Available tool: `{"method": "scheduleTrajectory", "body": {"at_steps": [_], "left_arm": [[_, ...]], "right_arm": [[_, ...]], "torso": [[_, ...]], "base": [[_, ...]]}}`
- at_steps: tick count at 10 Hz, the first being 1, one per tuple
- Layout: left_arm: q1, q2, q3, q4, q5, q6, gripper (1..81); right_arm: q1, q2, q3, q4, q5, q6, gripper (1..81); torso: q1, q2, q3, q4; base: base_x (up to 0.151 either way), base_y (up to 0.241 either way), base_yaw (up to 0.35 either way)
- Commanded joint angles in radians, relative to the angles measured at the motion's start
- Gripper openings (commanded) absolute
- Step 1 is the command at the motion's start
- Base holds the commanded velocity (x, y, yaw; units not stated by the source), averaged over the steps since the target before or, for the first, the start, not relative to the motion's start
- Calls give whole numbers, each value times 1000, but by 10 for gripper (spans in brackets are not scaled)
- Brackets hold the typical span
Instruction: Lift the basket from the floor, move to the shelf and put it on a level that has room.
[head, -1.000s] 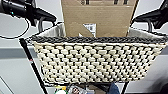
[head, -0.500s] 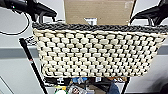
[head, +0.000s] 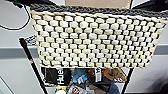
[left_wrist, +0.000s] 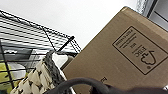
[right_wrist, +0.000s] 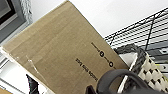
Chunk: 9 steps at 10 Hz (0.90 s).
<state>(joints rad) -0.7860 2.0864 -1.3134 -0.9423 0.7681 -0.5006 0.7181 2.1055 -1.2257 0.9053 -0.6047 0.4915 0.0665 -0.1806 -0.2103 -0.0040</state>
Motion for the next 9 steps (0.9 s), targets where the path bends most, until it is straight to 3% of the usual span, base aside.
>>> {"method": "scheduleTrajectory", "body": {"at_steps": [1, 3, 6, 9], "left_arm": [[-172, 66, -115, 14, -69, 33, 10], [-201, 106, -159, 13, -58, 33, 10], [-239, 147, -236, 14, -15, 33, 10], [-227, 163, -283, 30, -7, 34, 10]], "right_arm": [[158, 72, -115, -23, 74, -34, 10], [192, 98, -156, -23, 69, -34, 10], [232, 125, -216, -26, 4, -36, 10], [206, 165, -282, -28, -21, -37, 10]], "torso": [[0, 0, 0, 0], [0, 0, 0, 0], [0, 0, 0, 0], [0, 0, 0, 0]], "base": [[0, 0, 0], [0, 0, 0], [0, 0, 0], [0, 0, 0]]}}
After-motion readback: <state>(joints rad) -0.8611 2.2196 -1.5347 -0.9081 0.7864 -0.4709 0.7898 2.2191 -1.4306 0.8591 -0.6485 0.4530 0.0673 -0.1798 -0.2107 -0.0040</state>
